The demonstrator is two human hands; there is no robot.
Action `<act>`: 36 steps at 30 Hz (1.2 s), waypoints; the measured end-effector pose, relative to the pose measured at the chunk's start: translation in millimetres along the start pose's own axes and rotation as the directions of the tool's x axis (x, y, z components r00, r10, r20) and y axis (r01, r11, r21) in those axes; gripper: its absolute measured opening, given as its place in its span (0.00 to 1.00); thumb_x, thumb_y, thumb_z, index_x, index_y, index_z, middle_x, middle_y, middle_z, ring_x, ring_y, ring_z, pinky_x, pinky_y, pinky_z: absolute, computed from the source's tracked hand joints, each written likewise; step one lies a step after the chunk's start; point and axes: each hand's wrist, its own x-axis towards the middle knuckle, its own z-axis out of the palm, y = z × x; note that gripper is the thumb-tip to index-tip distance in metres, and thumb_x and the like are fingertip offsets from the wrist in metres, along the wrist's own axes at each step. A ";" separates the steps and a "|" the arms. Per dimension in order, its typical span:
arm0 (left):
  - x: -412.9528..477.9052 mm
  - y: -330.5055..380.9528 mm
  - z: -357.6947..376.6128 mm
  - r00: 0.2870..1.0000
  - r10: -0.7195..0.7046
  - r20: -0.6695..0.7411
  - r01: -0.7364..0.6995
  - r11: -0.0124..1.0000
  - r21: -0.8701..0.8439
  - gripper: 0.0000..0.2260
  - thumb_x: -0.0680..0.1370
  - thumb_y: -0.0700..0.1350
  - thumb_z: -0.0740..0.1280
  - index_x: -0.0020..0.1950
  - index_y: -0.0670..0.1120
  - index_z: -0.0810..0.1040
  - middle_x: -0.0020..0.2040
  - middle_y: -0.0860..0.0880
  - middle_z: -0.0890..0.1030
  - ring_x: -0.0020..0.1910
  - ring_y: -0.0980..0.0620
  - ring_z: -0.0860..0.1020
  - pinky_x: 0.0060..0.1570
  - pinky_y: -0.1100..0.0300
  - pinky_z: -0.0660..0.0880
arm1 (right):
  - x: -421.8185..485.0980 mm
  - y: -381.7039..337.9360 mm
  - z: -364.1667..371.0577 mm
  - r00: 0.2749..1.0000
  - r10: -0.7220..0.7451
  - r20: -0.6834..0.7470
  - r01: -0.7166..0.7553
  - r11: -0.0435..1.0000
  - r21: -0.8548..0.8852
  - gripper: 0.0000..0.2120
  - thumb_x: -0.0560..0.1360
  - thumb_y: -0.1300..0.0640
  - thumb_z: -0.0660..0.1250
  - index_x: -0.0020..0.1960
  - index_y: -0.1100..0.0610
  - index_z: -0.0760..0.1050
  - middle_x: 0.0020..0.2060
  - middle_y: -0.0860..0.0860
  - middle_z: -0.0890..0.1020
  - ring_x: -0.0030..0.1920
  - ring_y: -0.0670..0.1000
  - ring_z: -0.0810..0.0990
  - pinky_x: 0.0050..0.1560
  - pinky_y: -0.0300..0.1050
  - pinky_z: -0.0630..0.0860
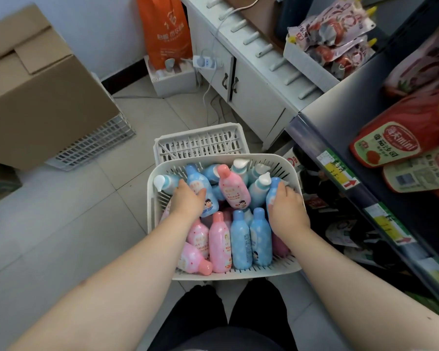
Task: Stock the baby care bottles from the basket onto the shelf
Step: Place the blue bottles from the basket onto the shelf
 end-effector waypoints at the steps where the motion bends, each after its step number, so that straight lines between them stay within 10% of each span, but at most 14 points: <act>1: 3.1 0.2 0.8 1.000 -0.015 0.006 0.015 1.000 -0.006 0.28 0.77 0.50 0.65 0.70 0.37 0.62 0.65 0.36 0.72 0.61 0.36 0.73 0.60 0.47 0.71 | 3.0 -1.0 0.7 1.000 0.012 0.029 -0.011 1.000 -0.023 0.29 0.77 0.58 0.60 0.74 0.65 0.54 0.66 0.61 0.69 0.64 0.60 0.70 0.64 0.49 0.66; 9: 14.5 -1.3 5.8 0.990 -0.141 0.030 0.144 0.968 -0.207 0.34 0.62 0.59 0.73 0.59 0.41 0.70 0.56 0.41 0.78 0.52 0.40 0.79 0.54 0.47 0.77 | 14.1 -7.2 1.0 0.981 0.150 0.120 -0.147 0.989 -0.032 0.36 0.76 0.55 0.65 0.75 0.64 0.49 0.67 0.61 0.65 0.65 0.59 0.70 0.63 0.49 0.70; 18: -8.6 -1.2 -1.5 0.997 -0.073 -0.028 0.060 0.944 -0.323 0.27 0.69 0.48 0.75 0.61 0.42 0.66 0.56 0.43 0.78 0.52 0.43 0.78 0.54 0.47 0.76 | -6.2 -4.6 0.7 0.971 0.142 0.194 -0.129 0.989 -0.077 0.17 0.75 0.55 0.64 0.61 0.59 0.64 0.61 0.60 0.73 0.62 0.61 0.73 0.59 0.49 0.70; 36: -90.8 70.8 -91.6 0.865 0.488 -0.119 -0.491 0.773 -0.402 0.22 0.68 0.42 0.76 0.55 0.49 0.68 0.47 0.52 0.78 0.43 0.55 0.77 0.48 0.56 0.74 | -83.9 -42.0 -143.7 0.984 0.097 -0.149 0.022 0.768 0.640 0.21 0.72 0.53 0.70 0.63 0.54 0.71 0.49 0.51 0.80 0.47 0.50 0.78 0.46 0.45 0.73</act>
